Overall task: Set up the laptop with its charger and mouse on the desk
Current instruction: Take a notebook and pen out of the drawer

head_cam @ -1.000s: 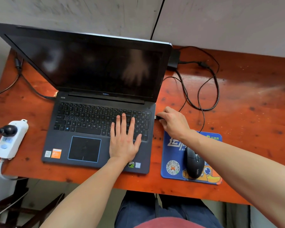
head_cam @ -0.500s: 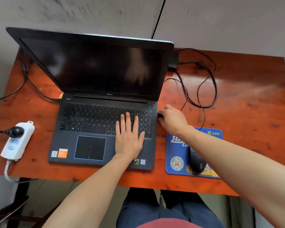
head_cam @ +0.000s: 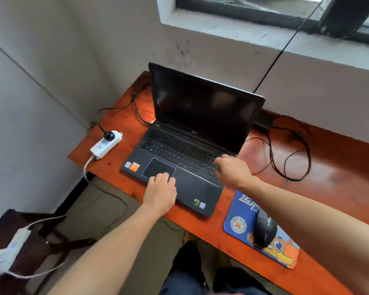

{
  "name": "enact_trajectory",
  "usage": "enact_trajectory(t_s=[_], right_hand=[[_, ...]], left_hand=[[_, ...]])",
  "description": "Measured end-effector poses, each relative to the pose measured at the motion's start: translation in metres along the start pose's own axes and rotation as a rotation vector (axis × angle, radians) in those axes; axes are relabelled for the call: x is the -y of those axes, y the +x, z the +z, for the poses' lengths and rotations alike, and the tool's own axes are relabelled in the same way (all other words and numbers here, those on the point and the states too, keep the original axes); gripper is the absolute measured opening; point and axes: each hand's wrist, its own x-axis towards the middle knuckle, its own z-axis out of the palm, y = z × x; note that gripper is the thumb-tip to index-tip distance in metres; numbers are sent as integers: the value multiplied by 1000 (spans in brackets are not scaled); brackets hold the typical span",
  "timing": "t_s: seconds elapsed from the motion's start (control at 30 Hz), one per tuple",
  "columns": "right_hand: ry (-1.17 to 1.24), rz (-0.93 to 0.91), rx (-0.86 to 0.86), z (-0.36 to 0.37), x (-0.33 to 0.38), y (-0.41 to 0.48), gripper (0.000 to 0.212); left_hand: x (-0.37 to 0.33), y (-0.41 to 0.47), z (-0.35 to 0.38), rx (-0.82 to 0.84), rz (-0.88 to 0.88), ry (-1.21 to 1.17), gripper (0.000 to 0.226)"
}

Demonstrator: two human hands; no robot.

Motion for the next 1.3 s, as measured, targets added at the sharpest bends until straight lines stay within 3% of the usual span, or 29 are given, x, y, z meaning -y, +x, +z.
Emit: enact_trajectory(t_s=[0.13, 0.53, 0.87, 1.3], right_hand=[[-82, -206, 6, -3, 55, 1, 26], [-236, -971, 13, 23, 362, -72, 25], [-292, -1396, 131, 116, 618, -221, 31], [-426, -1877, 236, 238, 901, -372, 39]], left_hand=[[23, -65, -2, -55, -175, -35, 17], [137, -346, 13, -131, -925, -201, 28], [197, -608, 59, -71, -1361, -299, 22], [269, -853, 133, -7, -1854, -427, 24]])
